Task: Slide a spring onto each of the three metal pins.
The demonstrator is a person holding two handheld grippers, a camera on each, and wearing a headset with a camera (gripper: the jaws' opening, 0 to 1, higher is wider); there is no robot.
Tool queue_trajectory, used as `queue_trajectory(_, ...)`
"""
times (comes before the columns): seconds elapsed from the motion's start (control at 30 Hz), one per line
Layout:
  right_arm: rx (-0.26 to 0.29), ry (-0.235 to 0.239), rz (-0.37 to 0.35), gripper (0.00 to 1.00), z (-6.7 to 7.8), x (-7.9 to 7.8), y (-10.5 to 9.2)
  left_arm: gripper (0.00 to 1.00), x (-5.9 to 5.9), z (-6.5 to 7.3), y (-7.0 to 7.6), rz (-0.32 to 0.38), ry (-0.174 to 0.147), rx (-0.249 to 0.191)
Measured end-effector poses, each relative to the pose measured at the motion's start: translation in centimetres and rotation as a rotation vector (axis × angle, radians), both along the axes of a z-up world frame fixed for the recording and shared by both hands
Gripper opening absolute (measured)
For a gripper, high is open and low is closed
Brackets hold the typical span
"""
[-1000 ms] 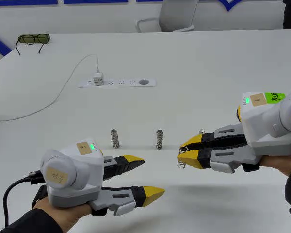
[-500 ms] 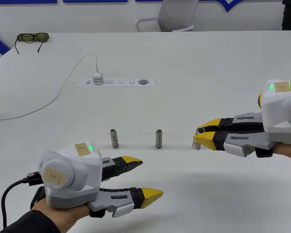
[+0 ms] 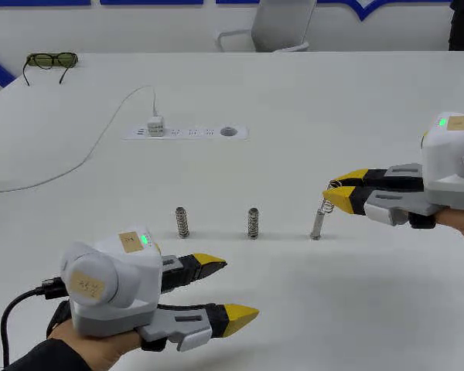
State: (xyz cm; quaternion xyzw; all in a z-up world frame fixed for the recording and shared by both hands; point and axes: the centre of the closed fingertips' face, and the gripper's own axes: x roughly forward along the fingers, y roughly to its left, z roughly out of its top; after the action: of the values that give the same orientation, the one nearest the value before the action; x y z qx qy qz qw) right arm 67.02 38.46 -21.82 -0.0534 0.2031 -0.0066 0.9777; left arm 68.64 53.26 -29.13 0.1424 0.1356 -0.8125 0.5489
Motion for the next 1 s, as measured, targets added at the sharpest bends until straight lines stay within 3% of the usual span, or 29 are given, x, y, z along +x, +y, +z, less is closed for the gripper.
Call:
queue_trajectory(0.27, 0.020, 0.011, -0.054, 0.12, -1.4, 1.0, -1.7, 0.48, 0.1, -0.1, 0.1, 0.005, 0.002, 0.002)
queue_trajectory(0.5, 0.030, 0.039, -0.059, 0.12, -3.0, 1.5, -1.8, 0.47, 0.4, -0.2, 0.3, 0.016, 0.004, 0.006)
queue_trajectory(1.0, 0.056, 0.052, -0.076, 0.12, -4.6, 1.3, -2.1, 0.47, 0.4, -0.4, 0.2, 0.019, 0.004, 0.012)
